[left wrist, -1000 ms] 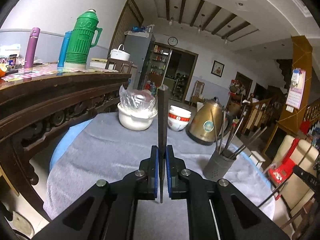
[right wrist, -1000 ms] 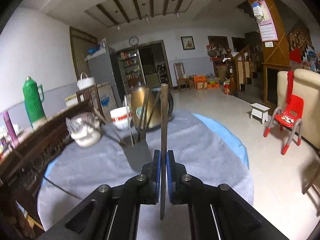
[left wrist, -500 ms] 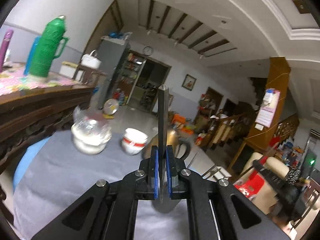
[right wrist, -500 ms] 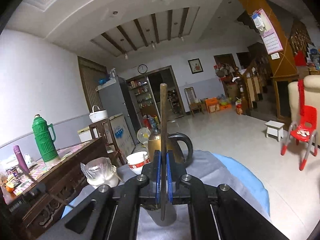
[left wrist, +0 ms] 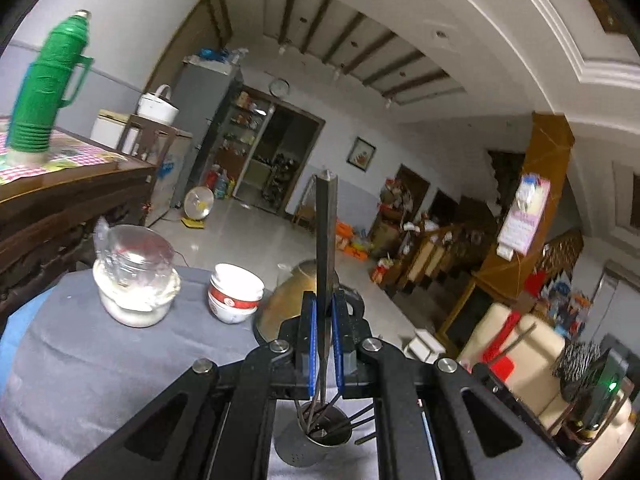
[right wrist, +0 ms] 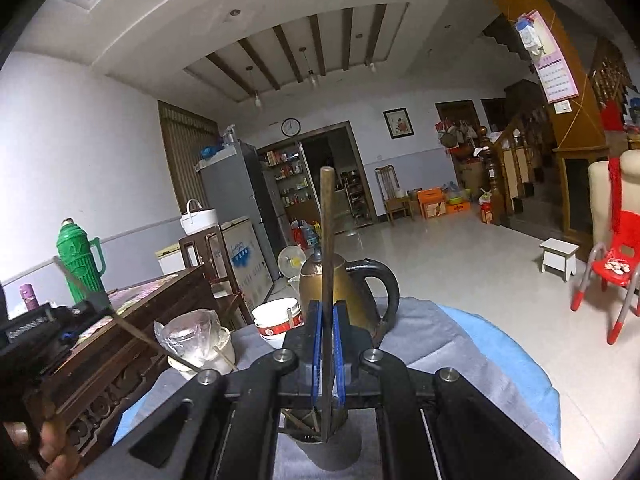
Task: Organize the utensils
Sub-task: 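Lower the chopsticks into the grey cup and open both tools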
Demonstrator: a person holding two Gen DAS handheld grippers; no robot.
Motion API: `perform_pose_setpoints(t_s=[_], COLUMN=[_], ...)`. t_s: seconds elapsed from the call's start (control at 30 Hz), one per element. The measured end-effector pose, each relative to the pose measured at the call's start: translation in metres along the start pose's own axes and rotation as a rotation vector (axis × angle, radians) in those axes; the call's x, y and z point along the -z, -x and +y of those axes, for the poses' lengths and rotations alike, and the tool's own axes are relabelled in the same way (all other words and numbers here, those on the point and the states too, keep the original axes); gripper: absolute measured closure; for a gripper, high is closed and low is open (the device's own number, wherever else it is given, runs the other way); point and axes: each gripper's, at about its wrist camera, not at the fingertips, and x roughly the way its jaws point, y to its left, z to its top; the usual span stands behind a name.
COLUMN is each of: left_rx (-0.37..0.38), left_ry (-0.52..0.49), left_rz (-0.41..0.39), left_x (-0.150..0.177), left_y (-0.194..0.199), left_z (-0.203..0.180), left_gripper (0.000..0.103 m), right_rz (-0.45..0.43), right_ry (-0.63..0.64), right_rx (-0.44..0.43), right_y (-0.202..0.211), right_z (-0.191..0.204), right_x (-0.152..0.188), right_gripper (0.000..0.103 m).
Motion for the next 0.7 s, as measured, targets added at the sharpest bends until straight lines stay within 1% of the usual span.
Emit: perform_pose_setpoints(t_s=[0.17, 0.27, 0.57, 0.7], left_rx=[-0.001, 0.0, 0.007, 0.011], left_ry=[-0.046, -0.056, -0.076, -0.095], left_rz=[0.074, 0.106, 0.156, 0.193], left_x=[0.012, 0.02, 0.033, 0.04], left_y=[-0.031, -0.042, -0.062, -0.07], left_z=[-0.007, -0.008, -0.008, -0.011], left_gripper=[0.096, 0.096, 0.096, 0.096], right_rz=[0.015, 0.025, 0.061, 0.08], right_ry=[0.016, 0.031, 0.045, 0.053], right_rx=[0.001, 0.007, 0.006, 0.004], right_y=[-0.013, -0.021, -0.041, -0.049], right_z=[-0.001, 0.0, 0.004, 0.007], right_x=[0.004, 0.006, 0.015, 0.021], right_gripper=[0.097, 0.097, 0.097, 0.097])
